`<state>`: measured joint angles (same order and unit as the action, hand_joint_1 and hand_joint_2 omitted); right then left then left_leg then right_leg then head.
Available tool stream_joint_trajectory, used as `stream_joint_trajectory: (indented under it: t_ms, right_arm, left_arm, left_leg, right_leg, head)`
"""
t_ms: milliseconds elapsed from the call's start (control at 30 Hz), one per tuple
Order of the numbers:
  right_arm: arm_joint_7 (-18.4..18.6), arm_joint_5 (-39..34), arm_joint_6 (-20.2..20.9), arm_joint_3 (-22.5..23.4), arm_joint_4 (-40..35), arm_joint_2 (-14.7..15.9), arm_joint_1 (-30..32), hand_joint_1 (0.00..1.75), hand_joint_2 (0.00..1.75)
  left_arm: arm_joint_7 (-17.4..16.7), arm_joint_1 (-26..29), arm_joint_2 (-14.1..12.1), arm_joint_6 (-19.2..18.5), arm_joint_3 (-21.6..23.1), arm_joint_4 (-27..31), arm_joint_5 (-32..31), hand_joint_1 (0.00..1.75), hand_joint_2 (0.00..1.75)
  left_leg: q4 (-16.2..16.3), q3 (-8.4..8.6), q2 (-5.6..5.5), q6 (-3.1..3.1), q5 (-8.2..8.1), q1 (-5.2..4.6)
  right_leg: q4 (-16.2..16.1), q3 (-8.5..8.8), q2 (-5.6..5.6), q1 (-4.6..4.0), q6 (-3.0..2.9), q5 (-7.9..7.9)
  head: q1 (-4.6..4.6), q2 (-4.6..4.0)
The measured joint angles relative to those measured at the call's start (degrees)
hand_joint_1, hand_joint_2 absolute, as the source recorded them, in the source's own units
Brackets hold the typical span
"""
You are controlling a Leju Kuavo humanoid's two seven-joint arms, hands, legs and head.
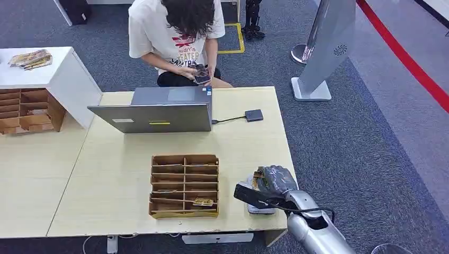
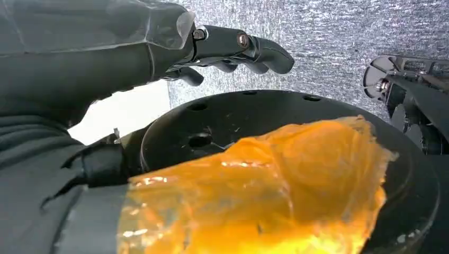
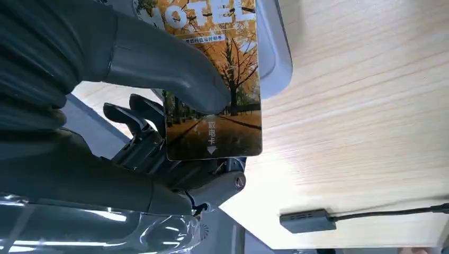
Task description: Pass the card to the sensor for recognition and then transmit it.
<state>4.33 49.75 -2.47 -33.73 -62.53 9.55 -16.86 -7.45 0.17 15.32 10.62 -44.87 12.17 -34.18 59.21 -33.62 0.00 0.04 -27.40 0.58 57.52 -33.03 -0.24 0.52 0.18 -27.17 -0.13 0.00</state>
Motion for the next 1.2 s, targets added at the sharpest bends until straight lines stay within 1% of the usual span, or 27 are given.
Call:
stream_joint_trajectory:
  t_ms: [1200]
  right_arm:
    - [0.0, -0.1, 0.0, -0.1, 0.0, 0.1, 0.0, 1.75, 1.75]
  left_arm:
    - [0.4, 0.7, 1.1, 0.2, -1.9, 1.9, 0.2, 0.0, 0.0]
  left_leg:
    - [0.0, 0.02, 0.01, 0.0, -0.01, 0.0]
  right_leg:
    - [0.0, 0.02, 0.01, 0.0, 0.0, 0.0]
  head:
    - [0.0, 0.0]
